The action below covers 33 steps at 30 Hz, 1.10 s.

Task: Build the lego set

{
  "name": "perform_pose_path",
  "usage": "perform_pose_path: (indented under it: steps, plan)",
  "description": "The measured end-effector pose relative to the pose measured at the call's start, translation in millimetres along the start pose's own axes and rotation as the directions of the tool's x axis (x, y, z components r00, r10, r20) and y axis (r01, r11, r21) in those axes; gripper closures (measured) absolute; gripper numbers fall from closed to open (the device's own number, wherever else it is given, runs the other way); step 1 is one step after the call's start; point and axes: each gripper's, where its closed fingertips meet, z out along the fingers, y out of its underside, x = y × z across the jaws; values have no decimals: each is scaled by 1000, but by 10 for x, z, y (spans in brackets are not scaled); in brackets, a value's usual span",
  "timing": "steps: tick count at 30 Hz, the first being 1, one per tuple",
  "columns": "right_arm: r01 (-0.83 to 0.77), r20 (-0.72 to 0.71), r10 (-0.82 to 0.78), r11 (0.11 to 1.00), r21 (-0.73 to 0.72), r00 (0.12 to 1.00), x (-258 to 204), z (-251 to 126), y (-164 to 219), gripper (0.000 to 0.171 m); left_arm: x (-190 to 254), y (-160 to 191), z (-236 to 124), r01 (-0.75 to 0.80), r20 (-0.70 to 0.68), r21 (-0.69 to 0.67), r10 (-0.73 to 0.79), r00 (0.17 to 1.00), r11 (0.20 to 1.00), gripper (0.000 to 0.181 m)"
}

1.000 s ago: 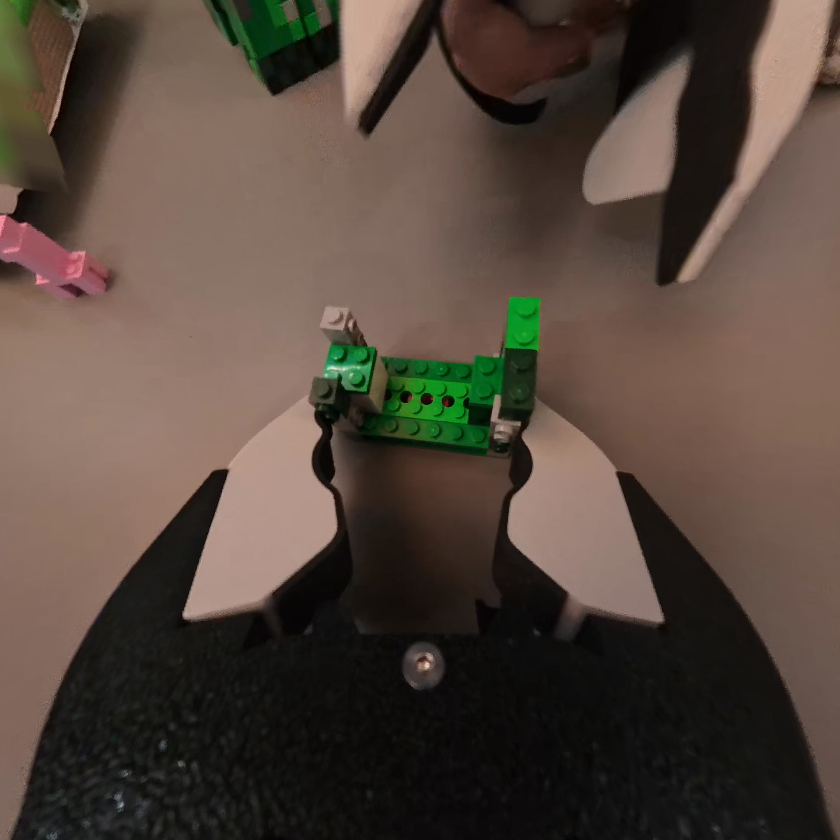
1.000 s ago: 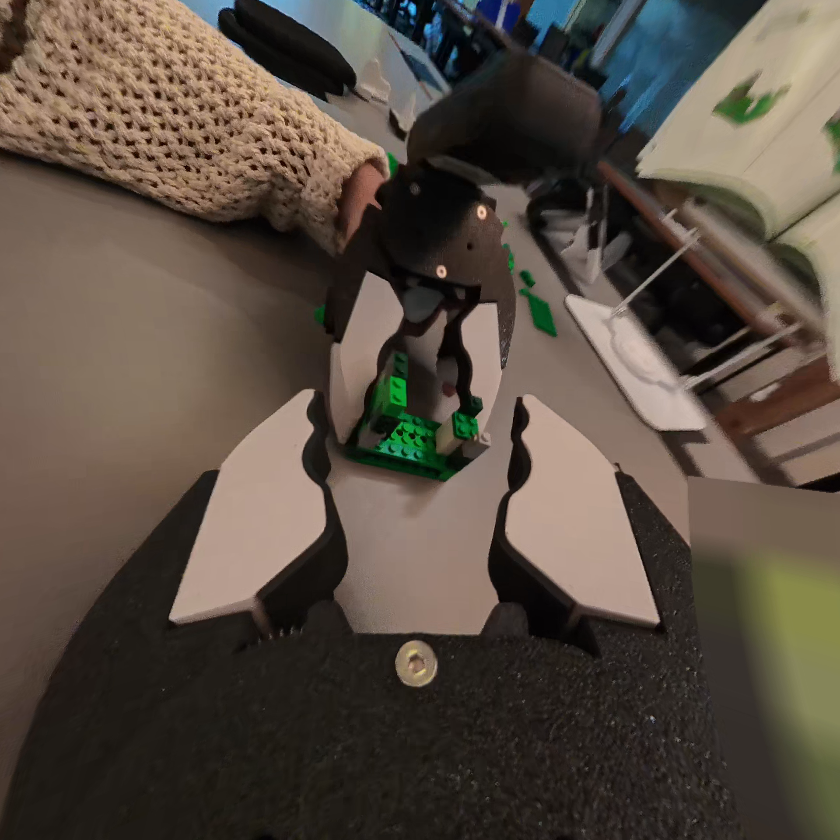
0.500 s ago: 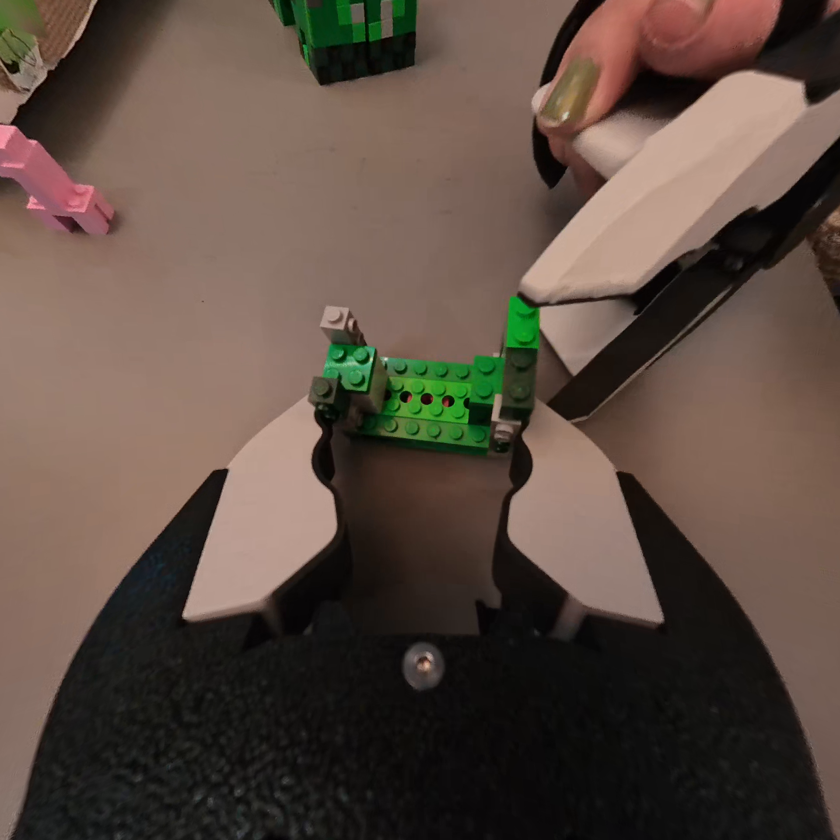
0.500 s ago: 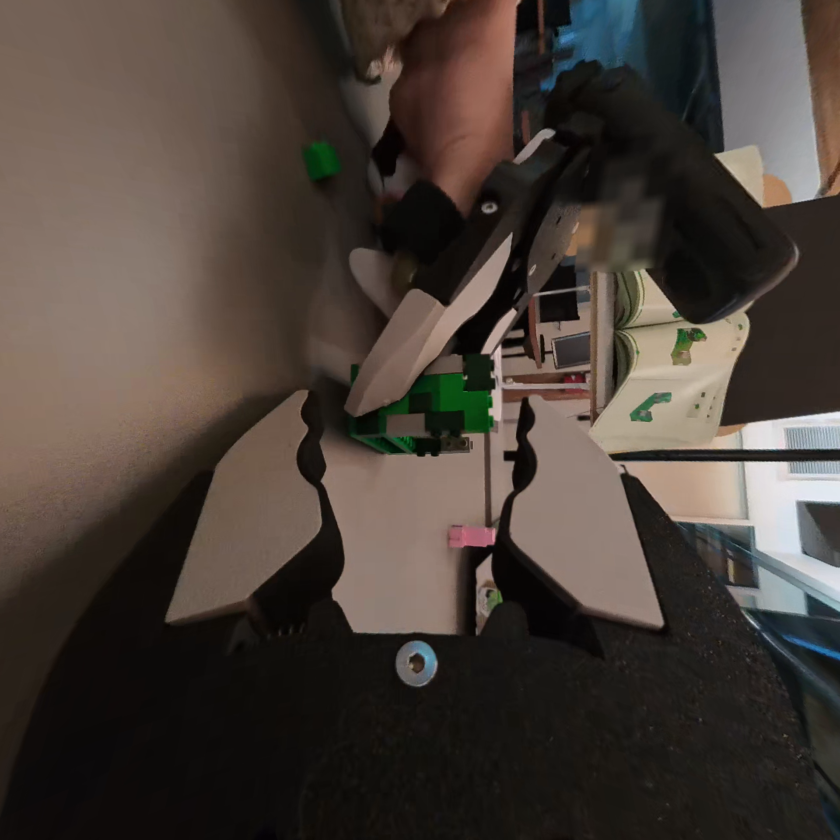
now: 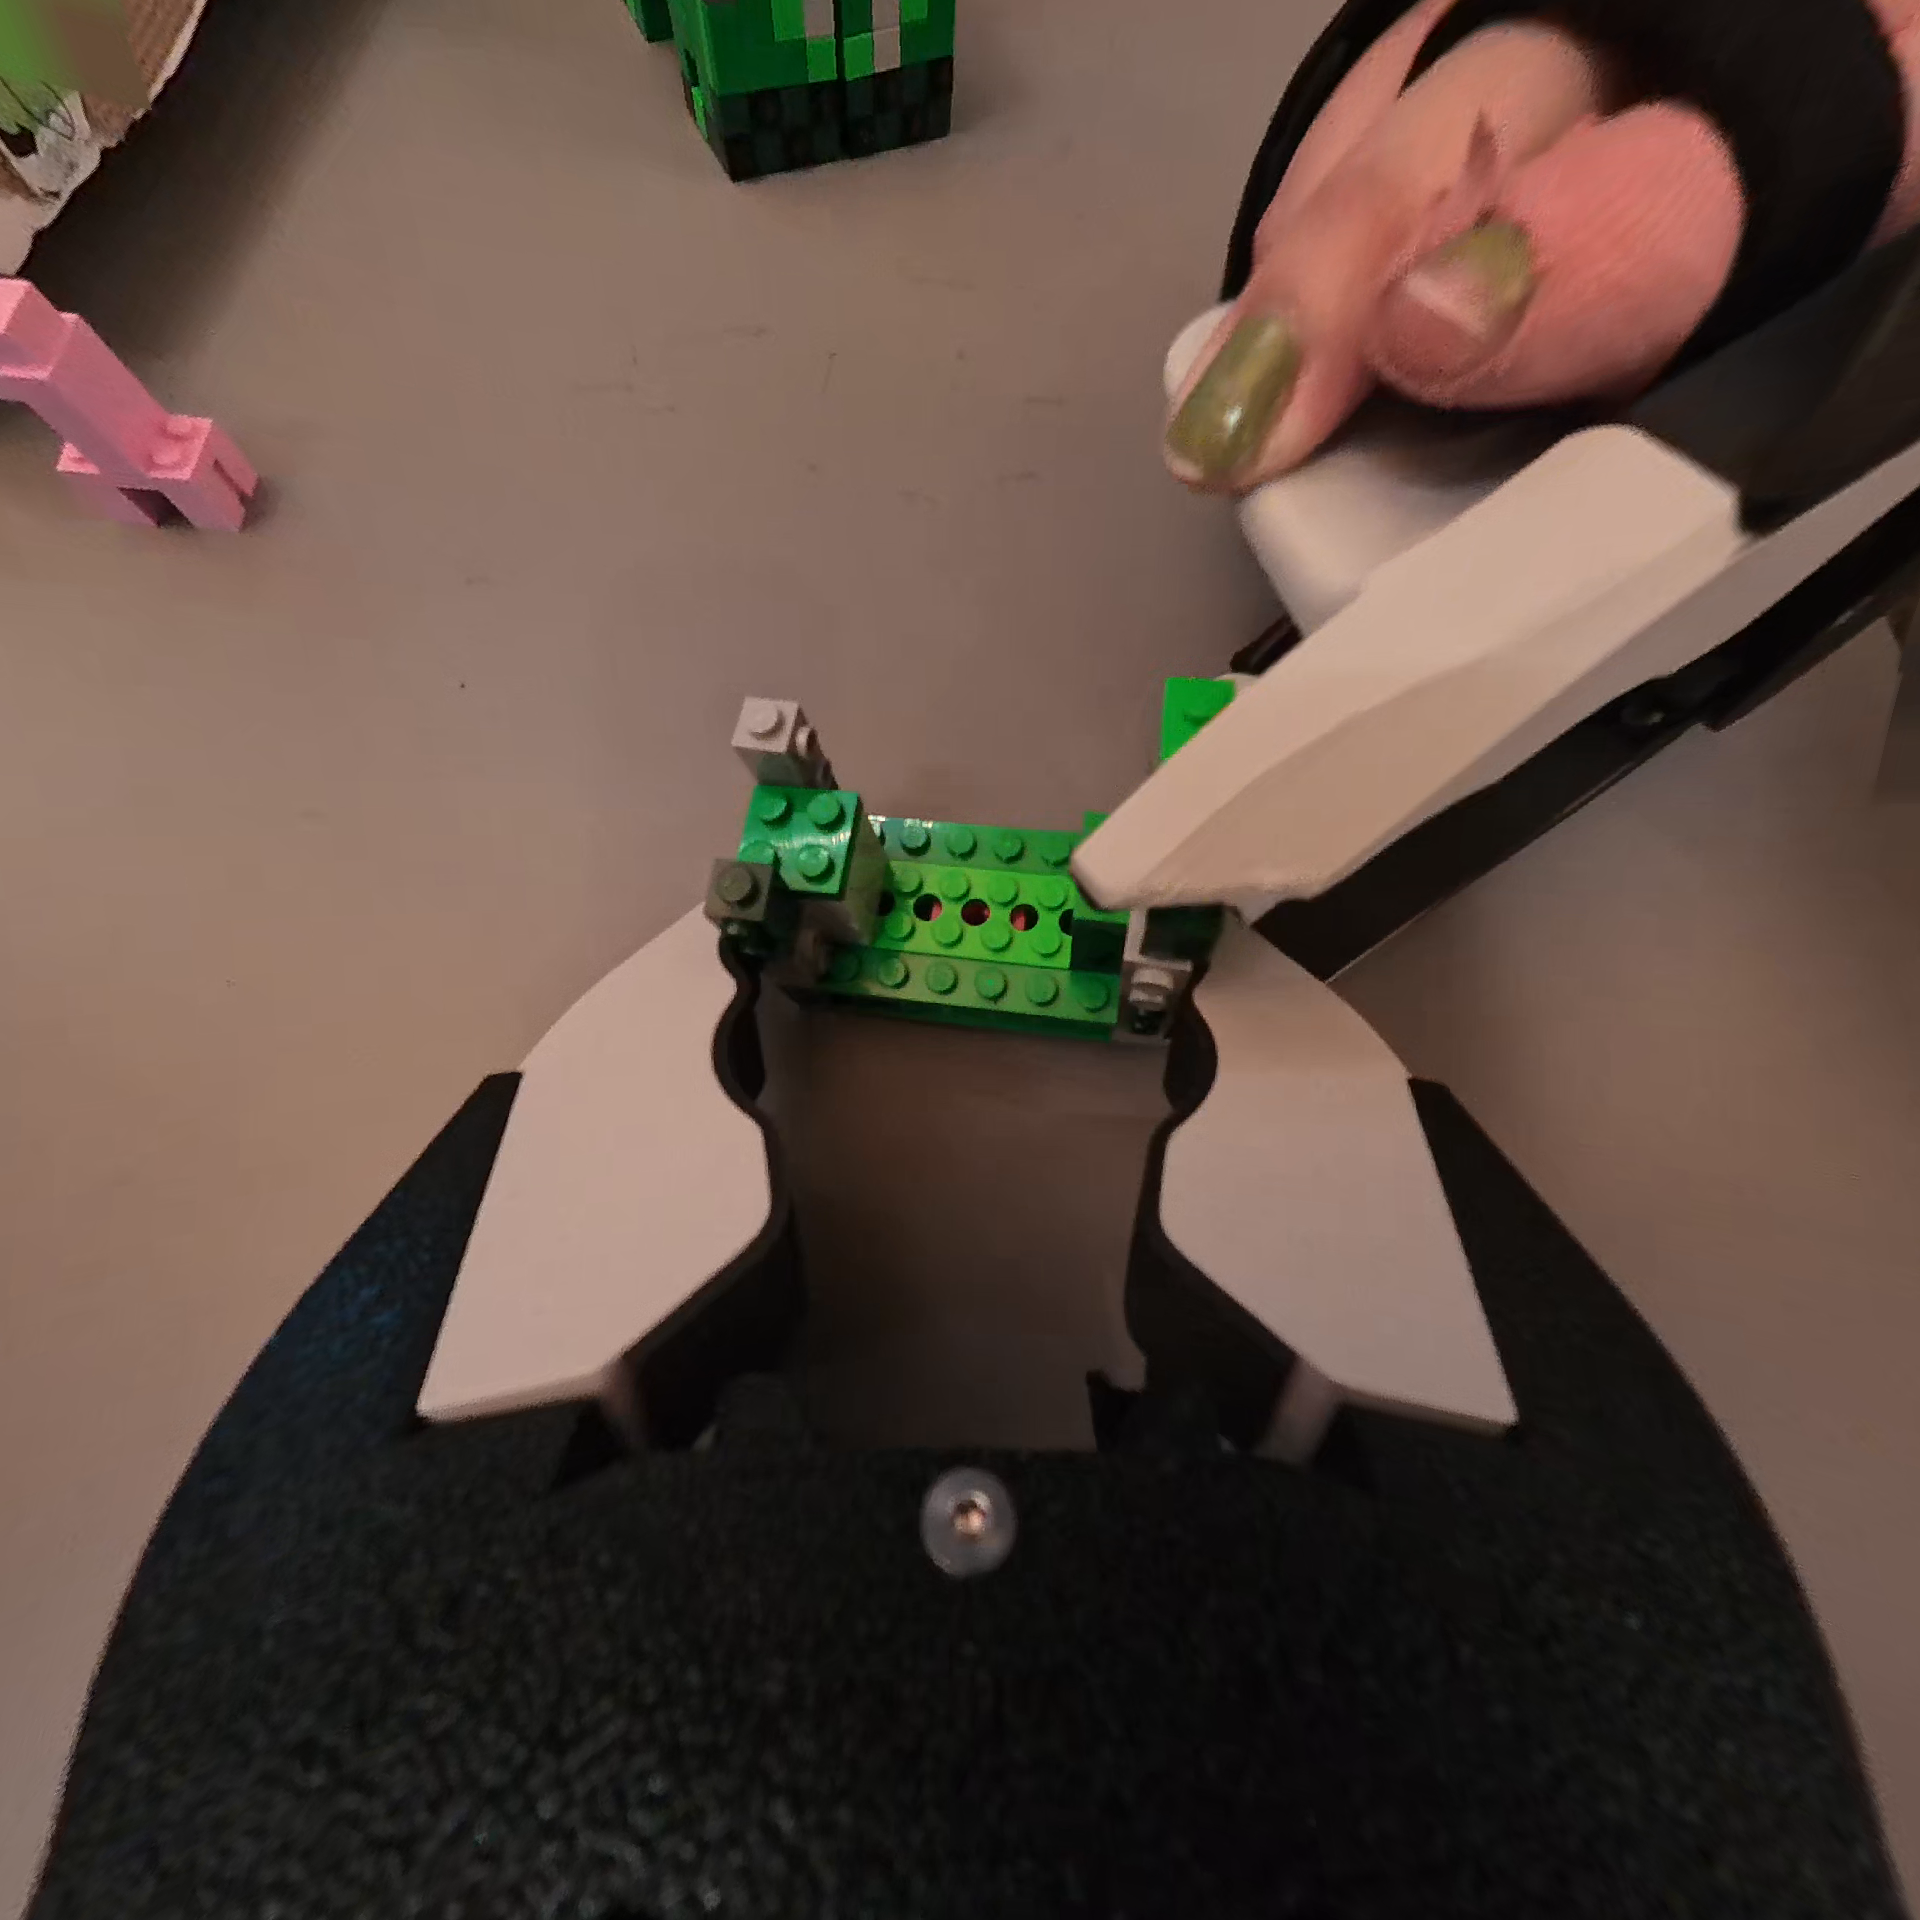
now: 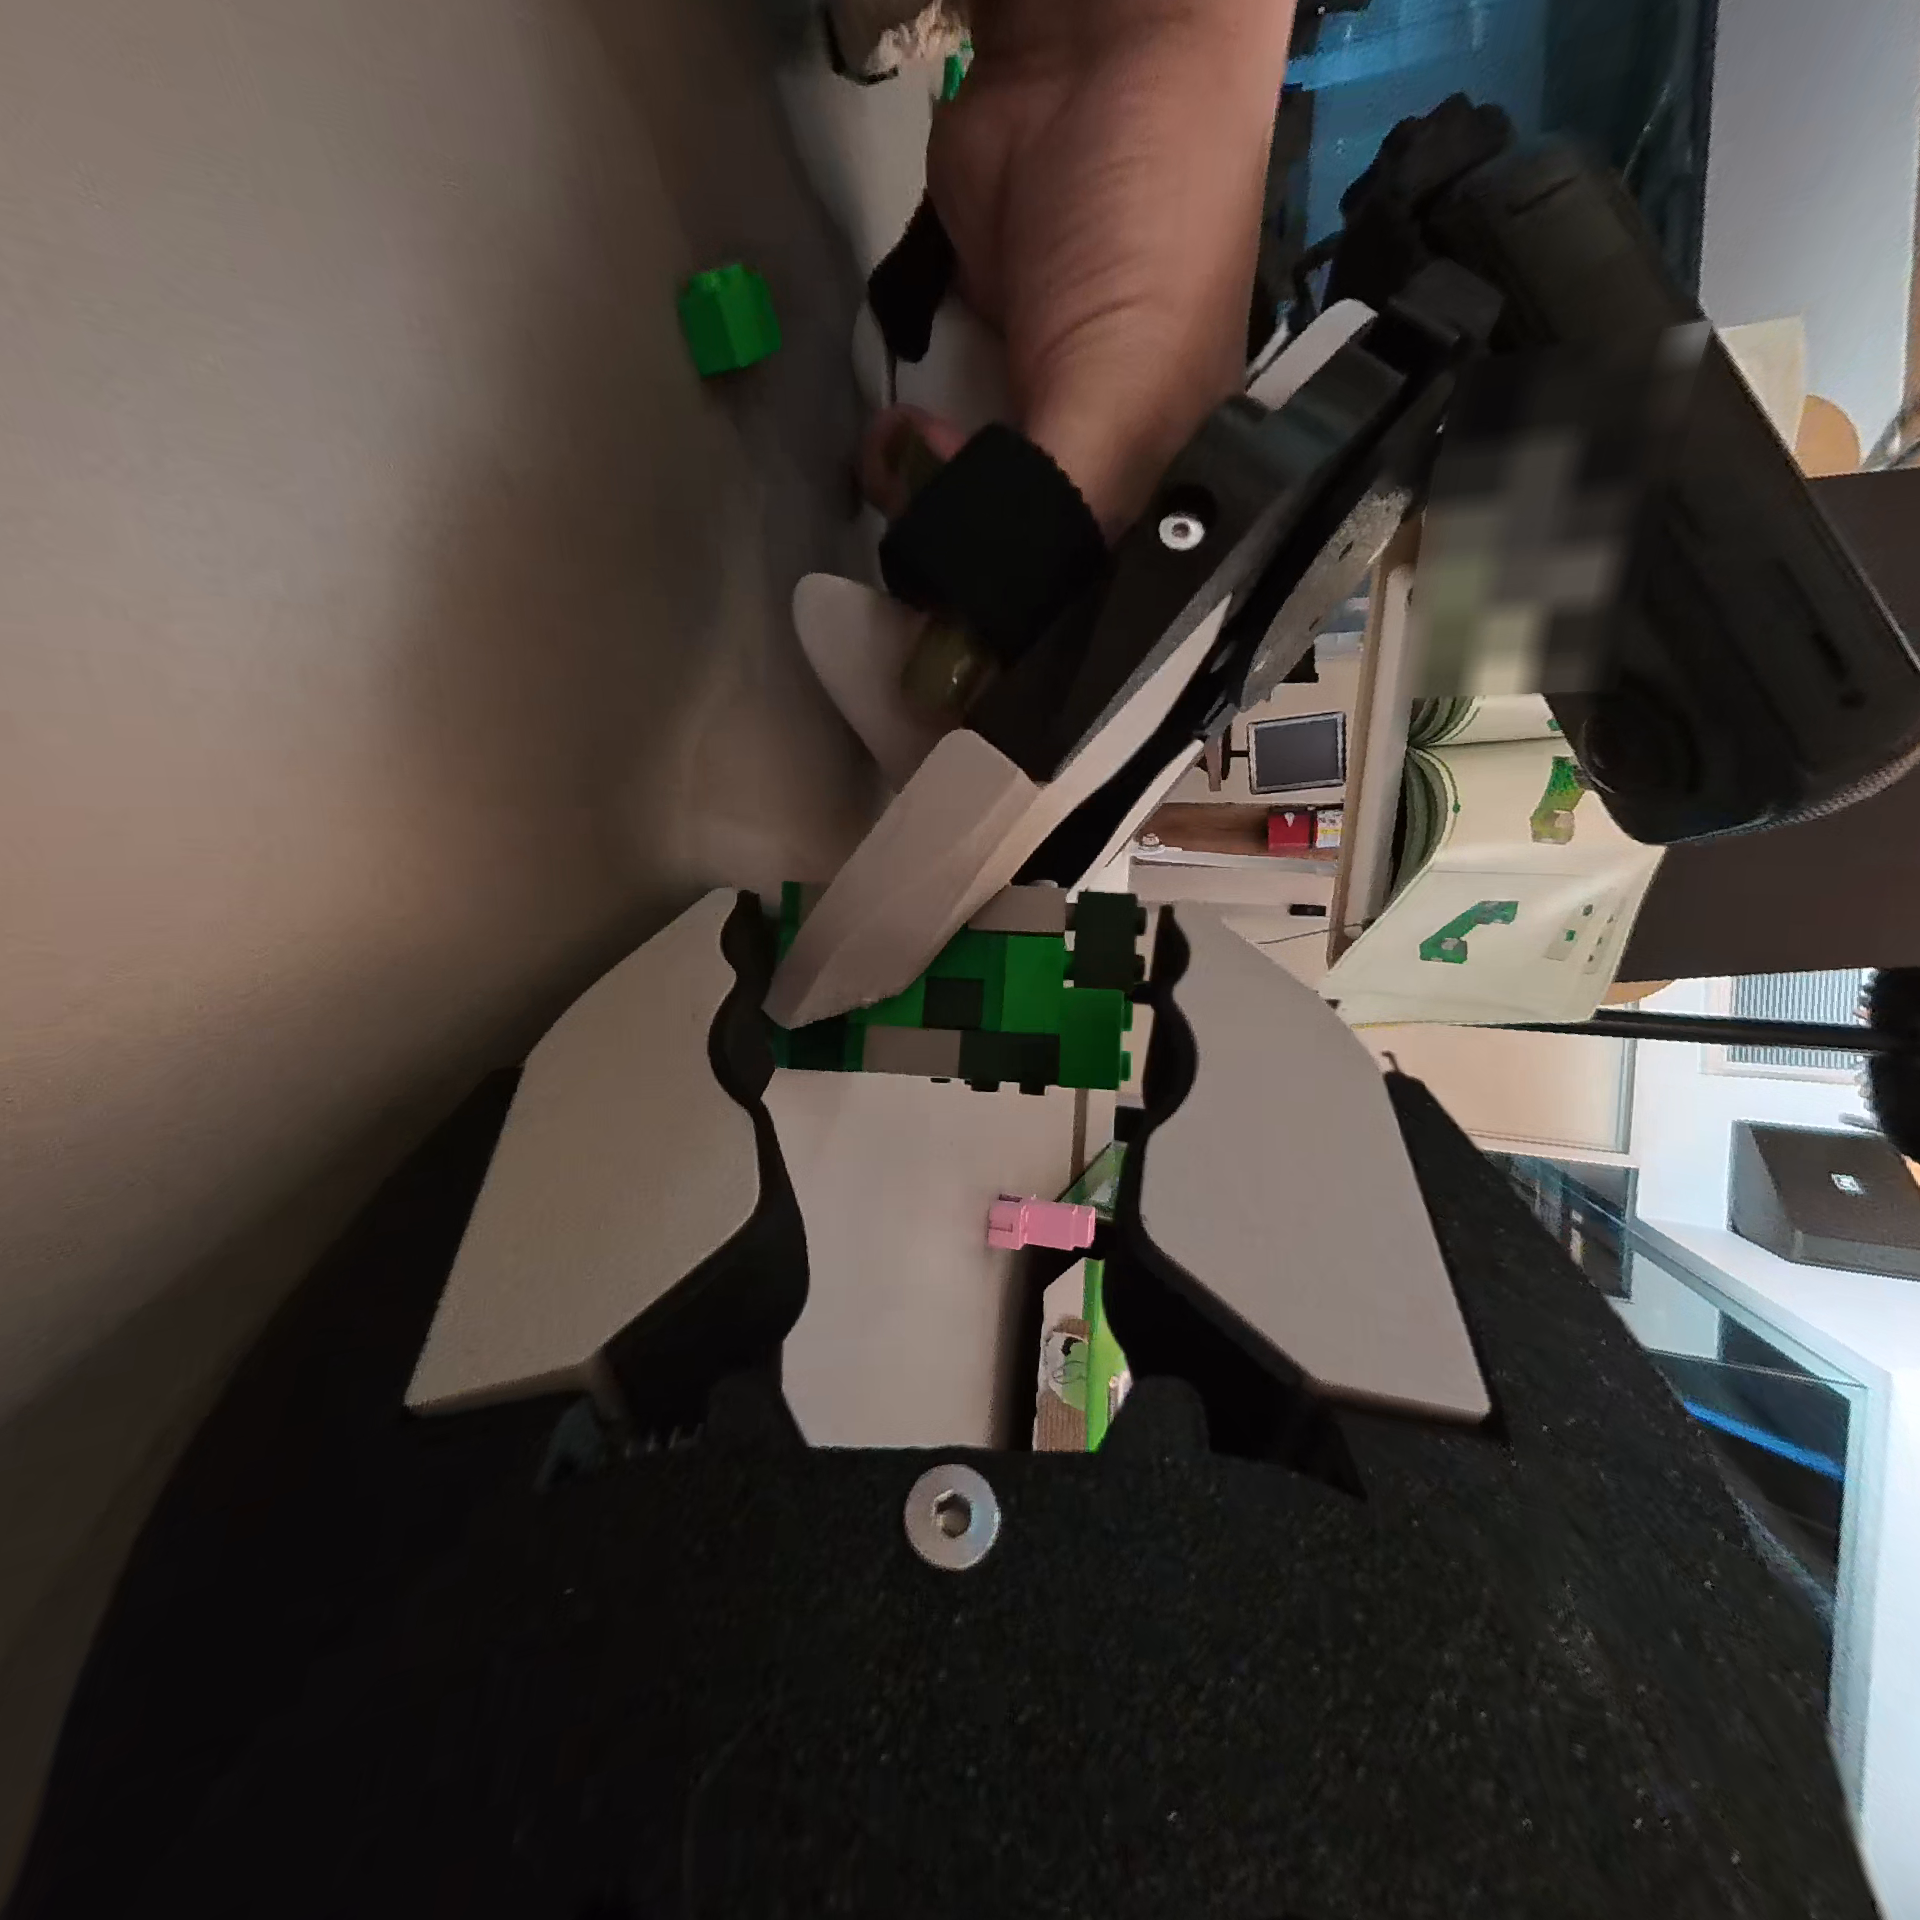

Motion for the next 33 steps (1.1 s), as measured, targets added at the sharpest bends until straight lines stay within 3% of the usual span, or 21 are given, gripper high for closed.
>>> perform_pose_path:
  steps: [1, 28, 33]
  plan:
    - [2, 0, -2, 1000, 0, 1000, -4, 2, -1, 102, 0, 1, 0, -1, 1, -2, 1, 1000, 1000, 105]
    - [10, 9, -10, 1000, 12, 1000, -36, -16, 2, 107, 18, 0, 5, -12, 12, -2, 12, 1000, 1000, 104]
    - [-81, 13, 80, 995, 53, 997, 9, -51, 15, 107, 23, -82, -148, -184, 76, 56, 180, 981, 981, 93]
